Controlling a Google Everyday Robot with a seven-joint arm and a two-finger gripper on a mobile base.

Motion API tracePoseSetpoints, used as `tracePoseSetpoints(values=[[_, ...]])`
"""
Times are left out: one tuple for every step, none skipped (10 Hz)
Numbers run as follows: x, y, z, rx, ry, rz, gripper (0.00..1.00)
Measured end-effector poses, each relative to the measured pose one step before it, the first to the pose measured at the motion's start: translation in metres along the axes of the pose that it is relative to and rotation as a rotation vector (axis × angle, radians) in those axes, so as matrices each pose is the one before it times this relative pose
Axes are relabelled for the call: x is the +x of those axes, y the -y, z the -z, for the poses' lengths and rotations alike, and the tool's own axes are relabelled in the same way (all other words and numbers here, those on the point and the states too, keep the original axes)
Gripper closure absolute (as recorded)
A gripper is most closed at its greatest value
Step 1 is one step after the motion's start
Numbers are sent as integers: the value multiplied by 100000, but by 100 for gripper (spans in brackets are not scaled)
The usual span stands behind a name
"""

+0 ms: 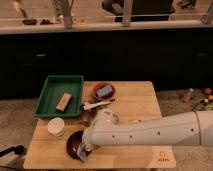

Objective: Wipe purple bowl with towel

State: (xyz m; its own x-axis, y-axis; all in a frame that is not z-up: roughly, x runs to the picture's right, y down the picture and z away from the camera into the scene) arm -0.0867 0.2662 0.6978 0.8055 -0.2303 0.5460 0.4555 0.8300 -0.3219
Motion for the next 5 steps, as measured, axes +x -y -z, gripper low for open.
tracePoseSetpoints(values=[[608,342,79,740,-44,-1325,100],[633,708,-42,738,194,-1067,100],[538,607,-111,228,5,-708,100],[404,612,-140,-62,-18,-331,100],[498,821,-265,-257,115,-245,100]])
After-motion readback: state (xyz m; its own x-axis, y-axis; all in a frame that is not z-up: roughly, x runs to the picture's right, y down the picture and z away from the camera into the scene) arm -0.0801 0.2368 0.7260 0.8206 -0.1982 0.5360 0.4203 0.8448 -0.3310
